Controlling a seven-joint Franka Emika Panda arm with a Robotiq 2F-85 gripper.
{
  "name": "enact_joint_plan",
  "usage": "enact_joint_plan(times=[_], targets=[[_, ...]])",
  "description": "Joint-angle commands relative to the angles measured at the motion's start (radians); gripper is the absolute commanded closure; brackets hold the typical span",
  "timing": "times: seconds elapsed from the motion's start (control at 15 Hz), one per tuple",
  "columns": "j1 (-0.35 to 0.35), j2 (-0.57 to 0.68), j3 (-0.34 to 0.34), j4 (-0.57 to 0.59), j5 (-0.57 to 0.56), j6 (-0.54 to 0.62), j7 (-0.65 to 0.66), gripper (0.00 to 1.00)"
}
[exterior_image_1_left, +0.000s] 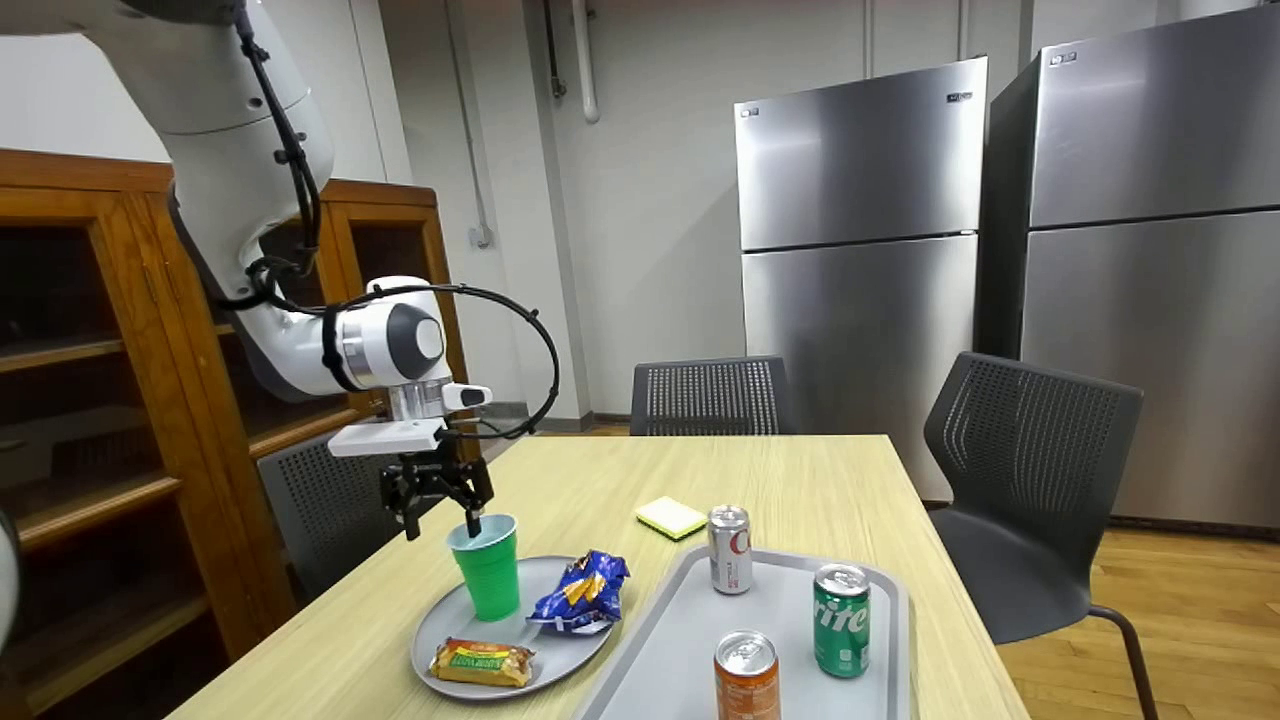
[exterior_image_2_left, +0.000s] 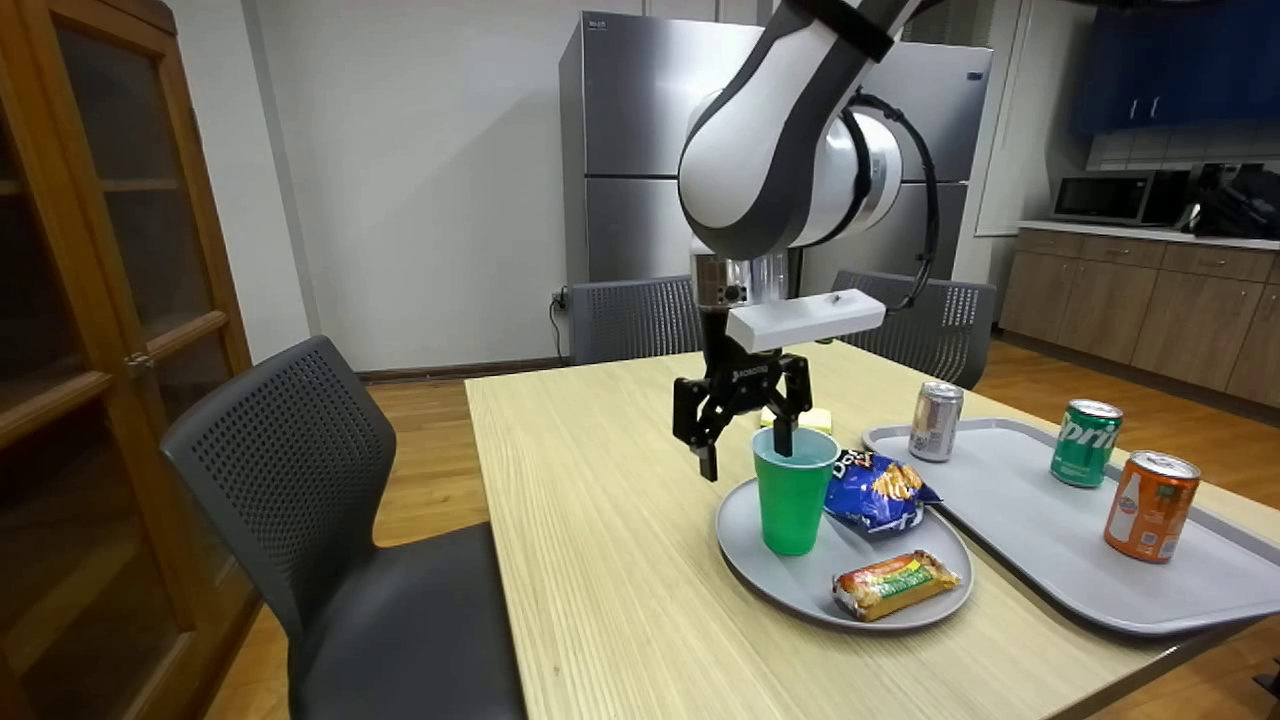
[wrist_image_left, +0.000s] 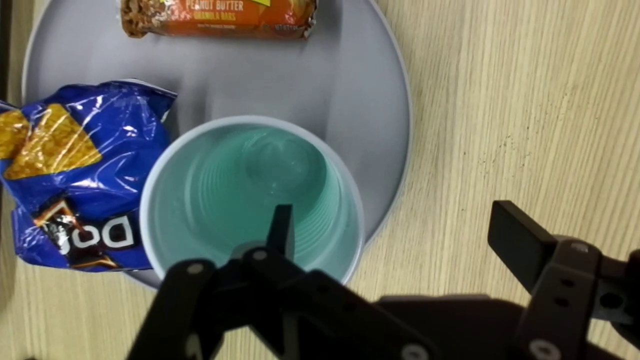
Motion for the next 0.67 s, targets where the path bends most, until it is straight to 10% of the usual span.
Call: enact_joint_plan(times=[0.0, 0.6], targets=[[0.016, 0.001, -0.017, -0.002, -0.031, -0.001, 0.035, 0.00], [0.013, 0.005, -0.028, -0.003, -0.041, 0.004, 0.030, 0.73]])
